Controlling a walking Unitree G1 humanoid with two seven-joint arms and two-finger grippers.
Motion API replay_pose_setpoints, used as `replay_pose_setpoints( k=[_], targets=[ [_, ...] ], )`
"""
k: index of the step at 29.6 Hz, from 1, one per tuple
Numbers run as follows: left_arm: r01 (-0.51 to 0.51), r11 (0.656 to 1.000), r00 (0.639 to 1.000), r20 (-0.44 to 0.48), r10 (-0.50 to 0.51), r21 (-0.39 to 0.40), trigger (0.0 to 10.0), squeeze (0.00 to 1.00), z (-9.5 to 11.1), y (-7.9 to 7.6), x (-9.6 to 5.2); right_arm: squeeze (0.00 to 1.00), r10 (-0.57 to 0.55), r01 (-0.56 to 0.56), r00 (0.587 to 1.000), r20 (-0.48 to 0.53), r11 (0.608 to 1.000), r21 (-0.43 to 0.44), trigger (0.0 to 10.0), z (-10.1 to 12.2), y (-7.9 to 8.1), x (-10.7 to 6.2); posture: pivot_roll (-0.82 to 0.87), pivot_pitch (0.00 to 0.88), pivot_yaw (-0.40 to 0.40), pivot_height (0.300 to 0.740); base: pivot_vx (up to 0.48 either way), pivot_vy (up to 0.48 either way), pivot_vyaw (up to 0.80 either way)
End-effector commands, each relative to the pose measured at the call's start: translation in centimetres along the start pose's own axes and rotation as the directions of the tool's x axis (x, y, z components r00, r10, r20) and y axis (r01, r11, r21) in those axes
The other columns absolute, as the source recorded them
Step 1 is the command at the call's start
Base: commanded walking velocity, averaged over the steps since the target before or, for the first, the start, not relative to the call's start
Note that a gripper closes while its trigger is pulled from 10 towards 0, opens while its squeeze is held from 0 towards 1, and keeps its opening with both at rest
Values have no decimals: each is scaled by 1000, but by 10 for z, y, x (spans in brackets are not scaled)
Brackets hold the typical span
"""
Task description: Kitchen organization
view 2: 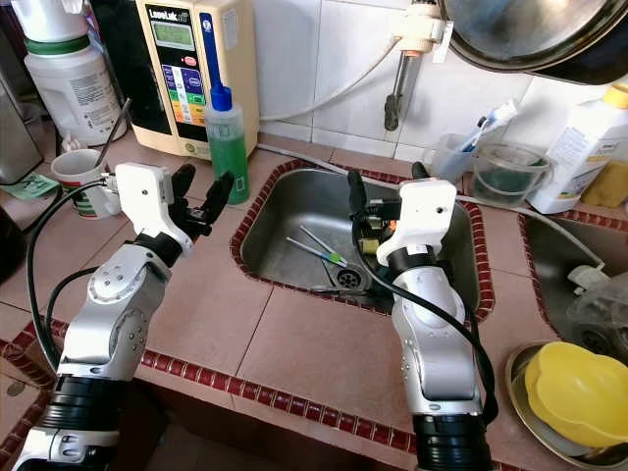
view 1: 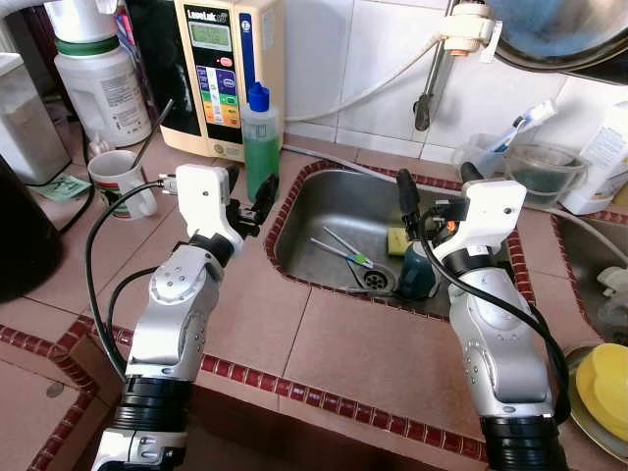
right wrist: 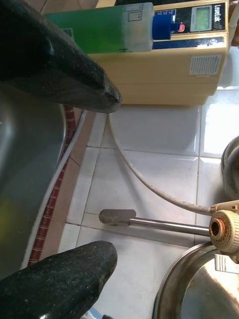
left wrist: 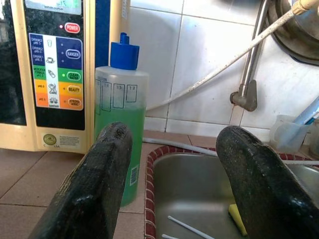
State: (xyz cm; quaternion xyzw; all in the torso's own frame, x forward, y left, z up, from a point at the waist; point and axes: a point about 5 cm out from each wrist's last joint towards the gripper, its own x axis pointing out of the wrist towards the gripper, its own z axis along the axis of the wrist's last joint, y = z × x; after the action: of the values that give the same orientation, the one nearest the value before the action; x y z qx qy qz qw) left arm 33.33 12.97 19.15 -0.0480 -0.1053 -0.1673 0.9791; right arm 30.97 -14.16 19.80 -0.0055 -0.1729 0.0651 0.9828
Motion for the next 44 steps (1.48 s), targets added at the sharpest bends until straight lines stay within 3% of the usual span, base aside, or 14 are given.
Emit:
replay_pose_setpoints(
  k=[1, 37, 44],
  targets=[
    [20, 1000, 1000, 6, -20, 14, 10000, 0, 3, -2, 0, 0, 0, 0, 1000, 0, 1000, -11, 10000, 0, 0, 1, 46, 0, -34, 740, 0, 0, 0],
    [29, 999, 1000, -10, -29, 26, 10000, 0, 3, -2, -3, 0, -13, 13, 1000, -1, 1000, -7, 10000, -2, -1, 2, 59, 0, -31, 740, 0, 0, 0],
    [30, 999, 999, -13, -29, 28, 10000, 0, 4, -2, -3, 0, -17, 16, 1000, -2, 1000, -7, 10000, -2, -2, 2, 59, 0, -30, 740, -273, 0, 0]
  ],
)
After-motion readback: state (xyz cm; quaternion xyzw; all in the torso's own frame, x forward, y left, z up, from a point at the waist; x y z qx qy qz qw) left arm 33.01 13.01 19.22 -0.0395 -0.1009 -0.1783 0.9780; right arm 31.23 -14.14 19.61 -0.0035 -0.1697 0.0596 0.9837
